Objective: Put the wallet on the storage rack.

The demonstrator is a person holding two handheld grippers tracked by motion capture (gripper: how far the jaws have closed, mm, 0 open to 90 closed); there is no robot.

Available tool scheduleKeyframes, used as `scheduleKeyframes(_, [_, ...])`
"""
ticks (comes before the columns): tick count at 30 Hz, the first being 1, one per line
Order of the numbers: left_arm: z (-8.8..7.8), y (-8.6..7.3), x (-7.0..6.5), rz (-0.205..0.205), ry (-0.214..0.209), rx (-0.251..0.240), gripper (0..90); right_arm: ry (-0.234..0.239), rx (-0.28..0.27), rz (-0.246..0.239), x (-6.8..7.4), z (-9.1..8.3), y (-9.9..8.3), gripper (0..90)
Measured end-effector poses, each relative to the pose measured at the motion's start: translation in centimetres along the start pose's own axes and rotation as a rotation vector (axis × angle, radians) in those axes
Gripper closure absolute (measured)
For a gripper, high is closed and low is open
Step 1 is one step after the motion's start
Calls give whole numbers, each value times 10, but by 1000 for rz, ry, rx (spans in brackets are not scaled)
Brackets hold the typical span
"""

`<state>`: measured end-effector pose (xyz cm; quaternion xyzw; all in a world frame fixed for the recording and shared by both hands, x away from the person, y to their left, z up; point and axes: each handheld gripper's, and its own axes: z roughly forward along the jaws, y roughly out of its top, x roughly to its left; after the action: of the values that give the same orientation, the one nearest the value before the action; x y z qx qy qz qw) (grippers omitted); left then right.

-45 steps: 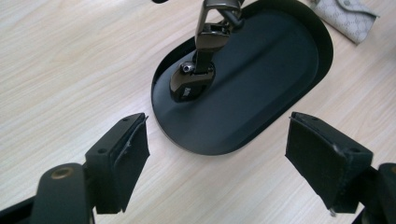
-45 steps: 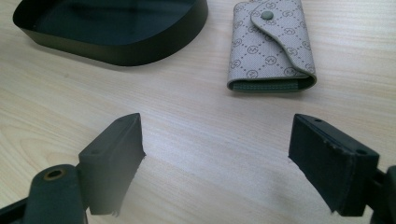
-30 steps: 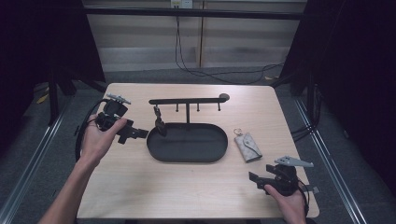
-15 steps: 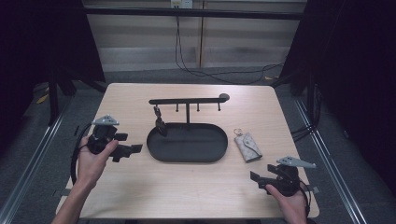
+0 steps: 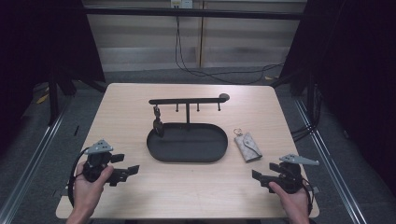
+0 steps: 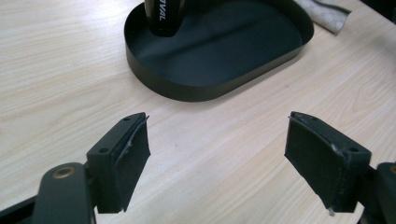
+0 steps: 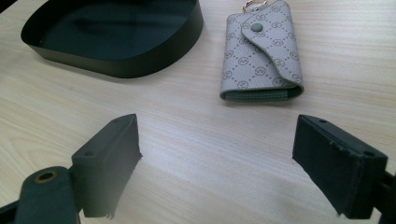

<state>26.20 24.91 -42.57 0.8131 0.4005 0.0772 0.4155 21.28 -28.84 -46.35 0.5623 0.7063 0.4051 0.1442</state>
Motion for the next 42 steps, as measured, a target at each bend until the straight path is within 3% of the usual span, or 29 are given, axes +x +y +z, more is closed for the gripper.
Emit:
scheduleKeyframes(1, [0, -5, -1, -2, 4, -13, 215, -1, 3, 3, -1, 0, 1, 146])
scheduleKeyframes(3, [4, -13, 2, -13, -1, 19, 212, -2, 2, 3, -3, 0, 3, 152])
scheduleKeyframes(8, [12, -31, 10, -69, -9, 41, 174, -19, 0, -19, -2, 4, 14, 163])
scheduleKeyframes(12, [13, -37, 12, -72, -26, 46, 174, -12, 4, -19, -3, 7, 21, 173])
scheduleKeyframes(16, [12, -41, 6, -59, -31, -6, 174, 1, 41, -11, -3, 7, 29, 194])
scheduleKeyframes(20, [12, -43, 4, -51, -56, -8, 174, -9, 47, -4, -7, 6, 36, 203])
scheduleKeyframes(24, [14, -45, 6, -22, -63, 10, 182, -21, 94, 1, -11, 12, 46, 200])
scheduleKeyframes(27, [14, -47, 9, -47, -87, 13, 182, -17, 135, -8, -10, 17, 53, 197])
scheduleKeyframes(34, [13, -47, 9, -34, -106, 1, 181, -26, 190, -29, -8, 23, 67, 218])
scheduleKeyframes(42, [14, -47, 10, -38, -100, 12, 171, -51, 260, -38, -9, 34, 88, 223])
